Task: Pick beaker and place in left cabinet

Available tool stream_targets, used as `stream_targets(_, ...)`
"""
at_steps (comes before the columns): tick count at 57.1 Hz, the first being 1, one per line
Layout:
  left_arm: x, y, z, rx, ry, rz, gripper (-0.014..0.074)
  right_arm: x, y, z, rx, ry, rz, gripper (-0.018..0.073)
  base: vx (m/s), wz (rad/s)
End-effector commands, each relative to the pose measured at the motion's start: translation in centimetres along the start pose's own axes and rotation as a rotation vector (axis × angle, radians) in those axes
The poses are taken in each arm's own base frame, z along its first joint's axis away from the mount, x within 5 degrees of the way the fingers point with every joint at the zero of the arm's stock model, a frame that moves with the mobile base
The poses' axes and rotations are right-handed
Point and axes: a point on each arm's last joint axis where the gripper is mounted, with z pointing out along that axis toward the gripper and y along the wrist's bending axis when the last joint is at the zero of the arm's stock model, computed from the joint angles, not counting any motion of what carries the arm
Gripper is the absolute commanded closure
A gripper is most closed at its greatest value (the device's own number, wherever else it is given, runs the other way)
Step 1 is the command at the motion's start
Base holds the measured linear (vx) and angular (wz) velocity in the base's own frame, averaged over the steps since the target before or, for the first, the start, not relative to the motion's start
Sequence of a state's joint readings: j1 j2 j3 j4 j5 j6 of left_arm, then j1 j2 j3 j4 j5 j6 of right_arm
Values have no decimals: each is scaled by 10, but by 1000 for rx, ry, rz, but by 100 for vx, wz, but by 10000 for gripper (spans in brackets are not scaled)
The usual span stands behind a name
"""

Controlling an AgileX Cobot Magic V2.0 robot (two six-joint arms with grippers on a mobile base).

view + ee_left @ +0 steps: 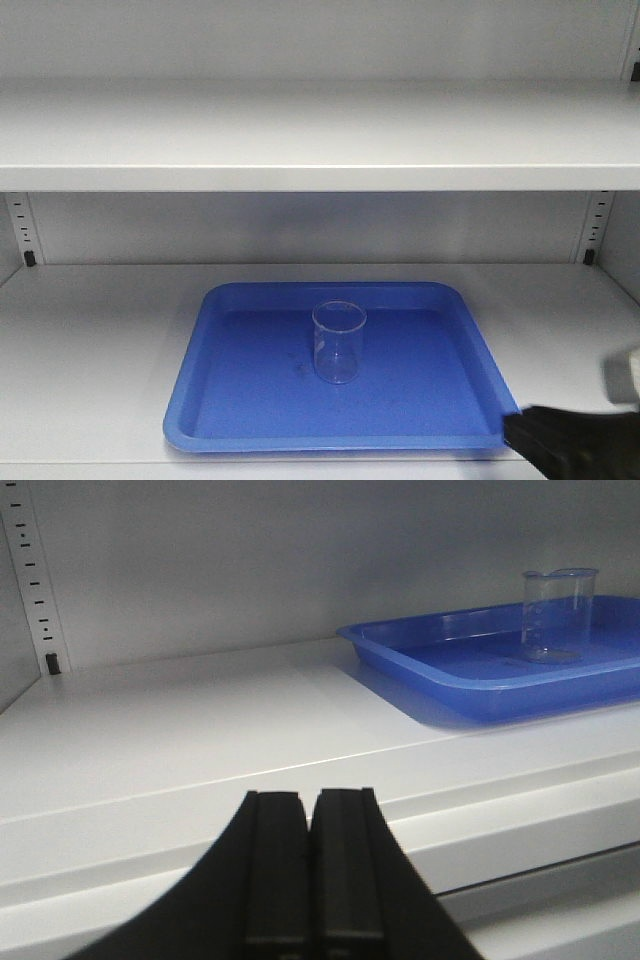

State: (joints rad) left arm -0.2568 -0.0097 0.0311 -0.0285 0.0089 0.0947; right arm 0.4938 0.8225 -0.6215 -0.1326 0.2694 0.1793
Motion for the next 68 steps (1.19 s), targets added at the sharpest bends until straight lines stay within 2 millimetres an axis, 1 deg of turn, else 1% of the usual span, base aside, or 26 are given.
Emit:
stream_targets(1,-3,0,-1,-4,-86,-12,595,-8,0,-21,-8,-119,-1,565,0,0)
stream_targets(7,-3,0,-1,-4,-86,-12,595,0,-1,-33,-7,-138,0,565,0,0)
stream_targets(17,-3,0,-1,-4,-86,-12,595,2,-2,-47,-7,-176,2,565,0,0)
stream_targets(26,-3,0,-1,-4,-86,-12,595,2,-2,-50,-6,-183,0,565,0,0)
stream_targets(33,-3,0,-1,-4,-86,-12,595,2,-5,-50,22,-180,-63,565,0,0)
stream_targets(38,-3,0,-1,-4,-86,-12,595,-1,-15,-51,94,-212,-18,565,0,0)
stream_targets(45,-3,0,-1,-4,-86,-12,595,-7,-36,-56,251,-299,72,565,0,0)
stream_targets(50,-3,0,-1,-4,-86,-12,595,-5,-44,-61,325,-318,87,565,0,0)
stream_targets(53,-3,0,-1,-4,-86,-12,595,2,-47,-64,359,-339,90,565,0,0)
stream_targets(56,-3,0,-1,-4,-86,-12,595,14,-49,-66,387,-361,89,565,0,0)
stream_targets(62,-3,0,-1,-4,-86,-12,595,47,-48,-69,425,-415,90,565,0,0)
stream_targets(68,-3,0,-1,-4,-86,-12,595,87,-44,-70,435,-440,126,565,0,0)
